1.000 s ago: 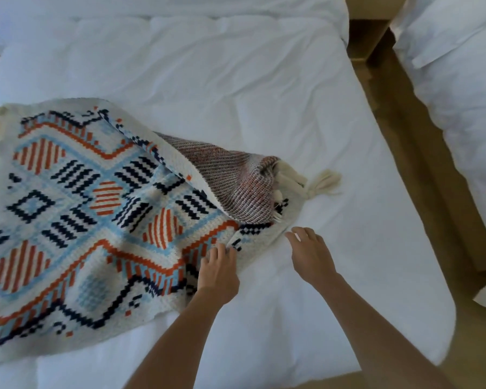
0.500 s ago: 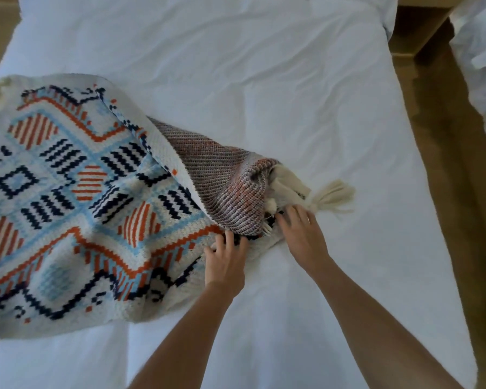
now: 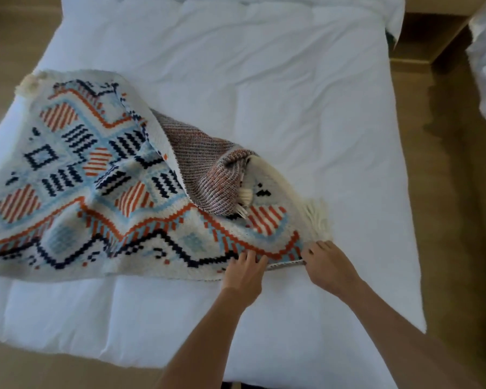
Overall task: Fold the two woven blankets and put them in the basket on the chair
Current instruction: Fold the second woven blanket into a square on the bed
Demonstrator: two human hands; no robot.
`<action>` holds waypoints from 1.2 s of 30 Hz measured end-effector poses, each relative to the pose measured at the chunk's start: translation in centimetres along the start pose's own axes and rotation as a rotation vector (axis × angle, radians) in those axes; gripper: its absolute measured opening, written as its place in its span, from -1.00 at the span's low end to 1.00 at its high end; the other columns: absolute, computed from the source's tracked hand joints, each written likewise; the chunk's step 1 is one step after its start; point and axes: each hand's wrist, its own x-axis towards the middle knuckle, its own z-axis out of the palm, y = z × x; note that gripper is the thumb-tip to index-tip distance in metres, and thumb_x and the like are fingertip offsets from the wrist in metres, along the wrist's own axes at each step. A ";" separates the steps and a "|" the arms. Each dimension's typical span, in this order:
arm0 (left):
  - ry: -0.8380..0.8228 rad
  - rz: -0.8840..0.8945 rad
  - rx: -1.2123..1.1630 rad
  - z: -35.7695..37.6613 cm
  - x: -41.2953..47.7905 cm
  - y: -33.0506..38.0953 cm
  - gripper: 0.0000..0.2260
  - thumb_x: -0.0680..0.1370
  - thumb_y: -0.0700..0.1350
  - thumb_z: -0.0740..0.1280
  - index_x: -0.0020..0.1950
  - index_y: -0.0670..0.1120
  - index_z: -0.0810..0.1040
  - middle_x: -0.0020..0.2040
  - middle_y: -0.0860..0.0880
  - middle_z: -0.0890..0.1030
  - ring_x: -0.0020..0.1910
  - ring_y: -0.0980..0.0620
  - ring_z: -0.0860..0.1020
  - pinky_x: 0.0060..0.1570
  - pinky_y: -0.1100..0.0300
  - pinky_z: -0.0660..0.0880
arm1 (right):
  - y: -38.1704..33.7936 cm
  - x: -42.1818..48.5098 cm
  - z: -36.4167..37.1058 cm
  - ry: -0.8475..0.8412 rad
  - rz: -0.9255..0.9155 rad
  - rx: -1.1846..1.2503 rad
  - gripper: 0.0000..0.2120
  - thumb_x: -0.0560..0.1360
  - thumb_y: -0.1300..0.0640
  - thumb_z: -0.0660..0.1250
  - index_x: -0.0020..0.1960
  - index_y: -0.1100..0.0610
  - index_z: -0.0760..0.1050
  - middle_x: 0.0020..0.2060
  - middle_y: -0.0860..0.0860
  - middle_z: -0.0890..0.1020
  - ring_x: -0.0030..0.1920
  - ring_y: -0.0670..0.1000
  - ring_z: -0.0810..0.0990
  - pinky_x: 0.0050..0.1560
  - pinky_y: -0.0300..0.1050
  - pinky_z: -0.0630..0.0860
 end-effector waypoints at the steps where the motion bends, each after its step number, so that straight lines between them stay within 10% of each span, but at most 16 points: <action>1: -0.014 0.022 0.029 0.6 -0.6 0.9 -0.62 0.57 -0.22 0.17 0.38 -0.08 0.24 0.32 -0.17 0.32 0.28 -0.17 0.33 0.23 -0.04 0.34 | -0.3 -1.9 0.3 -0.010 -0.002 0.001 -0.77 0.32 0.24 0.09 -0.35 0.14 0.51 -0.41 0.09 0.54 -0.43 0.09 0.51 -0.39 -0.13 0.44; 10: -0.057 0.031 0.148 5.3 -2.7 2.1 -0.53 0.52 -0.26 0.25 0.39 -0.10 0.20 0.30 -0.17 0.29 0.25 -0.15 0.31 0.14 -0.02 0.35 | -5.1 -7.8 4.1 -0.163 0.203 0.106 -0.58 0.07 0.34 0.51 -0.10 0.16 0.56 -0.21 0.12 0.58 -0.23 0.14 0.59 -0.28 -0.05 0.55; 36: -0.182 0.138 0.024 6.1 -3.1 7.2 -0.43 0.46 -0.36 0.32 0.41 -0.11 0.22 0.35 -0.19 0.26 0.33 -0.17 0.28 0.24 -0.01 0.39 | -3.5 -14.0 4.0 -0.328 0.453 0.064 -0.50 -0.17 0.45 0.55 -0.25 0.24 0.57 -0.33 0.17 0.53 -0.42 0.17 0.52 -0.57 -0.02 0.50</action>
